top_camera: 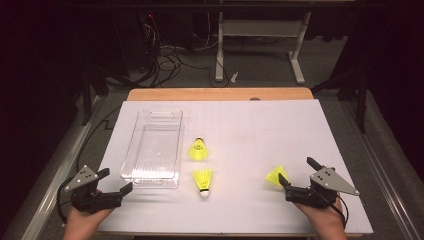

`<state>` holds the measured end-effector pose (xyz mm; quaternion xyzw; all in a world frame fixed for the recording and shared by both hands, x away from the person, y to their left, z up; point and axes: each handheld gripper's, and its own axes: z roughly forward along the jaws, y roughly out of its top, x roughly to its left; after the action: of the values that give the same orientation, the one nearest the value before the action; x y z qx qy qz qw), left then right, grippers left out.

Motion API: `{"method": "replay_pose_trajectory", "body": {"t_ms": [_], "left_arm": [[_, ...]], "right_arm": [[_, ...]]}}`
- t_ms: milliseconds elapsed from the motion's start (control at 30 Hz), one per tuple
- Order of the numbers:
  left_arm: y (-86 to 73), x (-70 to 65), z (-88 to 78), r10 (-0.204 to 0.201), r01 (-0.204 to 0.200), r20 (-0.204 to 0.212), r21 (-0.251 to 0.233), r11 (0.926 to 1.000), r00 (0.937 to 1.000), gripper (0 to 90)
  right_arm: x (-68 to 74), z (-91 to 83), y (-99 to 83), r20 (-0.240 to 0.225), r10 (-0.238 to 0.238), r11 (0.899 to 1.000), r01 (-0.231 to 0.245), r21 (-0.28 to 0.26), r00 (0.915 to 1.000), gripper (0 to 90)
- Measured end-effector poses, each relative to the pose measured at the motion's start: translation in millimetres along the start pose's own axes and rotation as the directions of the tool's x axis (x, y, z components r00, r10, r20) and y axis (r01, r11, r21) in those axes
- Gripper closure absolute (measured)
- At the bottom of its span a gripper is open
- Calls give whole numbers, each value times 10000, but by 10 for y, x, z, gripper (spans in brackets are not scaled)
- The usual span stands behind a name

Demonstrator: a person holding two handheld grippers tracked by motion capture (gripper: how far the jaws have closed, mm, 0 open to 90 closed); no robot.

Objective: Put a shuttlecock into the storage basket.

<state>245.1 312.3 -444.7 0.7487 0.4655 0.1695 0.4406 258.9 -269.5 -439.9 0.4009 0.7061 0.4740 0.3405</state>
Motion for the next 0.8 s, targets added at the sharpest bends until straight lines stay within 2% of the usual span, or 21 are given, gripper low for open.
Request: {"method": "replay_pose_trajectory", "body": {"t_ms": [200, 433, 600, 700, 800], "left_arm": [[-55, -12, 68, 166, -160, -51, 890, 9959, 9998, 6], [-61, -12, 98, 30, -21, -73, 1184, 9930, 10000, 6], [-64, -21, 160, -96, 122, -159, 1722, 9850, 9998, 6], [-65, -23, 169, -194, 222, -178, 1756, 9842, 9997, 6], [-83, -37, 165, -340, 392, -299, 1945, 9801, 9990, 6]], "right_arm": [[-22, 38, 26, -81, -27, 9996, 29, 275, 10000, 1], [-79, 100, 37, -122, -62, 9968, 72, 791, 9999, 1], [-79, 127, 9, -176, 181, 9975, -169, 688, 9997, 1], [-40, 139, -7, -250, 14, 9971, 5, 763, 9997, 1], [-26, 131, -9, -322, 62, 9976, -40, 684, 9995, 1]]}}
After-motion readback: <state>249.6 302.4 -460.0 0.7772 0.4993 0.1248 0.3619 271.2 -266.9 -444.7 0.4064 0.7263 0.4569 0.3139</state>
